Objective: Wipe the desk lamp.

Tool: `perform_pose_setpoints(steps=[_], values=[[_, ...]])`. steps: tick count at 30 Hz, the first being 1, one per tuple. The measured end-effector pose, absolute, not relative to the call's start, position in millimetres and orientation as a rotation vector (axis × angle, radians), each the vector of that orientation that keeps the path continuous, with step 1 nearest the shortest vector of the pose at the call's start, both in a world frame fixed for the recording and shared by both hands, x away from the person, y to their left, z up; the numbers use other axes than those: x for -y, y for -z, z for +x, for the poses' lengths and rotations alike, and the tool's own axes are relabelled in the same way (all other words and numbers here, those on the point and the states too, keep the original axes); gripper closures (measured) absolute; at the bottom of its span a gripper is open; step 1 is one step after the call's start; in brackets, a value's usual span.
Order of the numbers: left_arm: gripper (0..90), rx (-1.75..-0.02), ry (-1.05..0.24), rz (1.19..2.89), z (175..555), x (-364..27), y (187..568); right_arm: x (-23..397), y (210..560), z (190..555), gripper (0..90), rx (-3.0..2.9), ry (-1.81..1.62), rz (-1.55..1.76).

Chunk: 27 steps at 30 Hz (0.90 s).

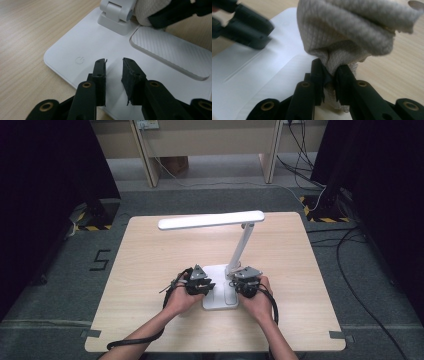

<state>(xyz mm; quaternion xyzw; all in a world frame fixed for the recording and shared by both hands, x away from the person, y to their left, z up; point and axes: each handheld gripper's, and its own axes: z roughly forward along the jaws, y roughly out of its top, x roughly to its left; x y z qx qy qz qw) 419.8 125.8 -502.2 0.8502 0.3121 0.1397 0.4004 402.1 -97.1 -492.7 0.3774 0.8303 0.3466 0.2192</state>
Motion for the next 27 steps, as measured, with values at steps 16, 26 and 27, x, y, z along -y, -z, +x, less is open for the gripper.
perform_pose_setpoints(steps=[16, 26, 27], values=[[72.3, -0.794, -0.345, 2.146, 420.6, -126.0, 502.3, 105.7, 486.9, 355.7, 79.1, -2.397, -0.962, 0.991], [72.3, -0.798, -0.339, 2.152, 421.2, -126.0, 501.7, 106.3, 470.3, 348.1, 79.0, -2.393, -1.046, 0.983], [72.3, -0.796, -0.342, 2.152, 420.8, -125.8, 501.8, 105.0, 467.3, 351.1, 78.9, -2.376, -1.067, 0.988]])
